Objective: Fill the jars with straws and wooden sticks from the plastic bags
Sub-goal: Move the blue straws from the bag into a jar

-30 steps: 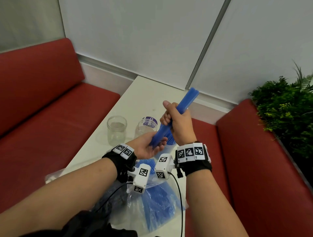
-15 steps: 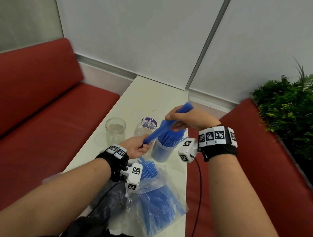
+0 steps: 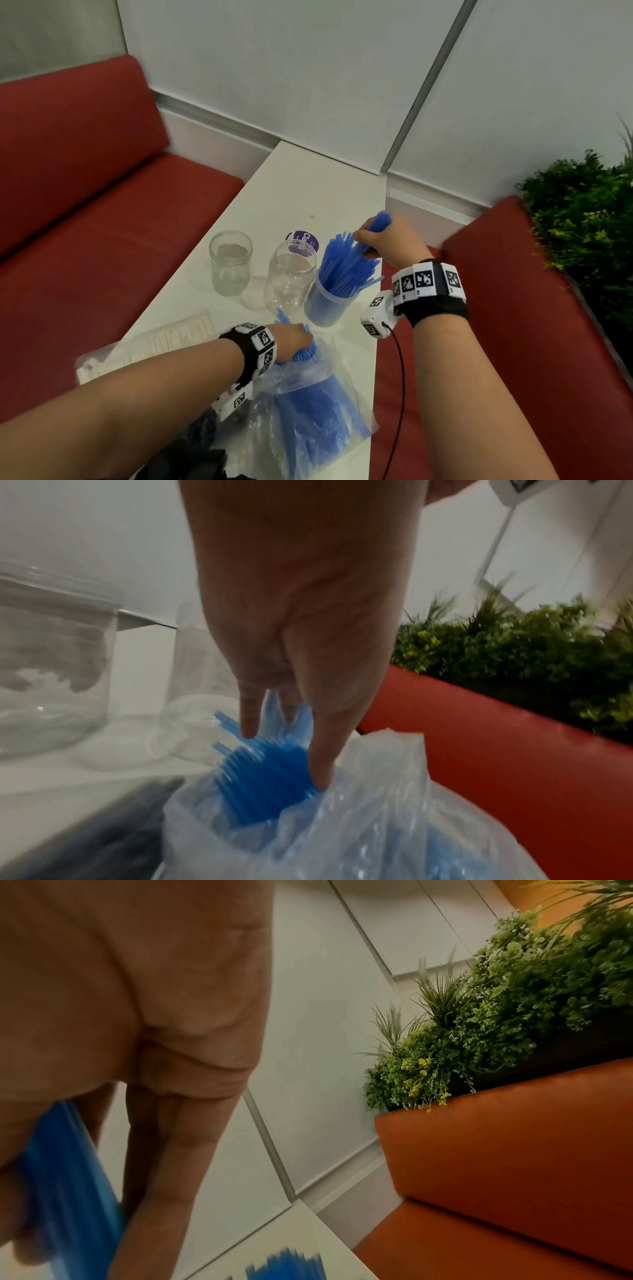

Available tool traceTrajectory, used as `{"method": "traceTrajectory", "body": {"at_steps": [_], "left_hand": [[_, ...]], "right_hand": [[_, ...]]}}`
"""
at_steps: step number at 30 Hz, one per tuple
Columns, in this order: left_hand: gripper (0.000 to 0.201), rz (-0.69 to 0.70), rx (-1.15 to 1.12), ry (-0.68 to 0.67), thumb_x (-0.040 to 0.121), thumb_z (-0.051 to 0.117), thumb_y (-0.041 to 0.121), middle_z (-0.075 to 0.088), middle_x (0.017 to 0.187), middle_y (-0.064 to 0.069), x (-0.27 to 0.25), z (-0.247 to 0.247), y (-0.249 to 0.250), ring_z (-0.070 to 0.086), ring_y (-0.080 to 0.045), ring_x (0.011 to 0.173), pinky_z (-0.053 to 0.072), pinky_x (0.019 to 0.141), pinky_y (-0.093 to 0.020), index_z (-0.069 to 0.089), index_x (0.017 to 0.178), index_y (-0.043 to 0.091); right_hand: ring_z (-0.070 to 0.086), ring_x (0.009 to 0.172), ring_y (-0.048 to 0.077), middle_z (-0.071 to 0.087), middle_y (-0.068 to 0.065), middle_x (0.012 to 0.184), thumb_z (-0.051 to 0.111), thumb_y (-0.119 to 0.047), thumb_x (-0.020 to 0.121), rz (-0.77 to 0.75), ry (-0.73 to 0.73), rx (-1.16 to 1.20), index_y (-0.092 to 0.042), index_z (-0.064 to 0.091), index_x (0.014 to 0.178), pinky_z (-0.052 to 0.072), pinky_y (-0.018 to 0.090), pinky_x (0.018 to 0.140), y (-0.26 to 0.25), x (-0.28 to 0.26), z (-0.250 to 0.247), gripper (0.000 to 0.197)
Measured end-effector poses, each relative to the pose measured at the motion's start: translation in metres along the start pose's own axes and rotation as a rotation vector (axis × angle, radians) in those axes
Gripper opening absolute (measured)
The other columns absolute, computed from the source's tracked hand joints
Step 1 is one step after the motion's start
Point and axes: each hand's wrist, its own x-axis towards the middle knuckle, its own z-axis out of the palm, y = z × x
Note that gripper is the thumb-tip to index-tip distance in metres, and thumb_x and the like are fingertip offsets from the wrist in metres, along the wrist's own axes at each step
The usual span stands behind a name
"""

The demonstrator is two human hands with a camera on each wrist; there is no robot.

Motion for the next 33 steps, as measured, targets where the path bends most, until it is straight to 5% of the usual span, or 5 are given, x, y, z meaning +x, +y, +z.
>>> {"method": "traceTrajectory", "body": {"at_steps": [5,17,21,26,33], "left_hand": [[0.073,-0.043,0.245,-0.134,0.095,0.060,0.018,0.006,0.164,0.002,-0.005,0.010,0.005,0.005,-0.030,0.150,0.031,0.111,-0.057,0.019,0.155,0.016],[0.035,-0.006,0.561,-0.047,0.099,0.052,0.021,0.049,0.138,-0.009,-0.008,0.006,-0.001,0.044,-0.033,0.128,0.017,0.113,-0.062,0.054,0.134,0.013],[0.033,0.012,0.589,-0.034,0.099,0.051,0.020,0.055,0.134,-0.008,-0.011,-0.003,0.002,0.049,-0.030,0.125,0.017,0.113,-0.059,0.055,0.131,0.012],[0.030,0.003,0.650,-0.044,0.101,0.049,0.023,0.059,0.130,-0.007,-0.017,-0.009,0.010,0.053,-0.028,0.121,0.021,0.113,-0.054,0.056,0.128,0.013],[0.032,-0.084,0.671,-0.037,0.103,0.045,0.023,0.058,0.131,-0.004,-0.018,-0.020,0.020,0.050,-0.026,0.123,0.026,0.112,-0.048,0.056,0.132,0.015]], "right_hand": [[0.076,0.079,0.029,0.074,0.020,0.091,0.070,-0.013,0.091,0.051,0.043,0.043,0.001,0.072,0.094,0.063,0.046,0.081,0.019,0.001,0.032,0.014],[0.057,0.096,0.004,0.063,-0.005,0.108,0.074,-0.027,0.087,-0.185,0.354,0.141,-0.030,0.066,0.117,0.044,0.018,0.081,0.043,0.001,0.060,0.031],[0.048,0.131,0.013,0.058,-0.001,0.138,0.057,-0.021,0.100,-0.383,0.528,-0.027,-0.022,0.059,0.135,0.038,0.027,0.110,0.035,0.002,0.071,0.035],[-0.004,0.156,0.031,0.005,0.009,0.170,0.027,-0.048,0.108,-0.103,0.172,-0.605,-0.012,0.012,0.161,0.000,0.049,0.126,0.057,-0.001,0.110,0.066],[-0.010,0.156,0.030,-0.002,0.009,0.170,0.030,-0.050,0.107,-0.015,0.127,-0.640,-0.013,0.005,0.162,-0.009,0.054,0.123,0.060,-0.004,0.115,0.071]]}}
